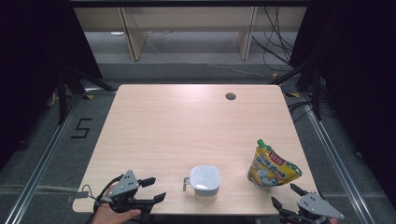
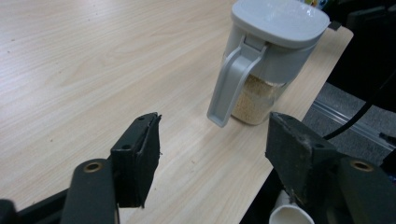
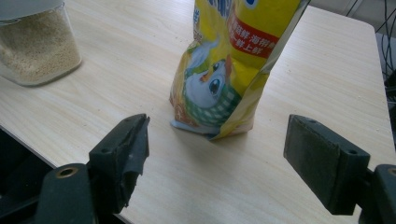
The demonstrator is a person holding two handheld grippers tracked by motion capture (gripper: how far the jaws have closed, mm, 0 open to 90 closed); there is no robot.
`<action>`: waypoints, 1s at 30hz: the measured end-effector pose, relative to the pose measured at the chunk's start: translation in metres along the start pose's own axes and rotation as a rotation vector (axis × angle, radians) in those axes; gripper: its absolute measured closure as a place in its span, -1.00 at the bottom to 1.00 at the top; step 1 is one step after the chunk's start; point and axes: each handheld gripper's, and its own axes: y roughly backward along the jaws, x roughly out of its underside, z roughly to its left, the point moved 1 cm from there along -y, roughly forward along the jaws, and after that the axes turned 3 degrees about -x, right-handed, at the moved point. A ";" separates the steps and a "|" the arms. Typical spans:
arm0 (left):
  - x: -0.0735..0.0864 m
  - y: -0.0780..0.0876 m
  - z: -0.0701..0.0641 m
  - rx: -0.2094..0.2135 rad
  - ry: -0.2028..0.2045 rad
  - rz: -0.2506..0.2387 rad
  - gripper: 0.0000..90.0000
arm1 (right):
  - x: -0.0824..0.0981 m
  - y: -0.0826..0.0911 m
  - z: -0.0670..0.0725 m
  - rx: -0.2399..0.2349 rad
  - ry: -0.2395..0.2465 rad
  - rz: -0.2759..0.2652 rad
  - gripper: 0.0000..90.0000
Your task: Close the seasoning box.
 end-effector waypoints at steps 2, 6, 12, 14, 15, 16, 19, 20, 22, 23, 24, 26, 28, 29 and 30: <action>0.003 -0.002 -0.002 -0.007 0.008 0.007 -0.30 | 0.000 0.000 0.000 0.003 0.008 -0.002 -0.49; 0.009 -0.004 -0.001 -0.012 -0.016 0.043 -0.35 | 0.000 0.000 0.000 0.001 0.003 0.000 -0.49; 0.015 -0.008 -0.002 -0.013 -0.027 0.079 -0.39 | 0.000 -0.001 0.000 -0.015 0.000 -0.002 -0.49; 0.016 -0.008 -0.002 -0.013 -0.017 0.084 -0.39 | 0.000 0.000 0.000 -0.011 0.002 0.001 -0.49; 0.017 -0.008 -0.003 -0.013 -0.016 0.083 -0.39 | 0.000 -0.001 0.001 -0.015 0.001 -0.002 -0.49; 0.017 -0.008 -0.003 -0.012 -0.016 0.085 -0.39 | 0.000 -0.001 0.001 -0.012 0.002 -0.002 -0.49; 0.019 -0.008 -0.002 -0.024 -0.036 0.097 -0.41 | 0.000 -0.001 0.002 -0.021 -0.015 -0.002 -0.49; 0.020 -0.007 -0.002 -0.022 -0.050 0.111 -0.42 | 0.000 -0.001 0.001 -0.016 0.003 -0.003 -0.49; 0.022 -0.010 -0.005 -0.013 -0.031 0.098 -0.43 | 0.000 -0.001 0.001 -0.016 0.002 0.000 -0.49; 0.023 -0.010 -0.005 -0.016 -0.038 0.108 -0.43 | 0.000 -0.001 0.001 -0.016 0.002 0.000 -0.49; 0.024 -0.011 -0.007 -0.016 -0.032 0.101 -0.43 | 0.000 0.000 0.001 -0.014 0.003 0.006 -0.49; 0.026 -0.014 -0.009 -0.012 -0.028 0.115 -0.45 | 0.000 -0.001 0.001 -0.011 0.007 0.005 -0.50; 0.028 -0.015 -0.008 -0.011 -0.066 0.145 -0.45 | 0.001 -0.001 0.000 -0.002 0.021 0.002 -0.50; 0.029 -0.016 -0.009 -0.019 -0.066 0.154 -0.45 | 0.001 -0.001 0.001 -0.003 0.013 0.006 -0.50; 0.029 -0.018 -0.011 -0.007 -0.041 0.128 -0.45 | 0.001 -0.001 0.002 -0.011 -0.001 0.015 -0.50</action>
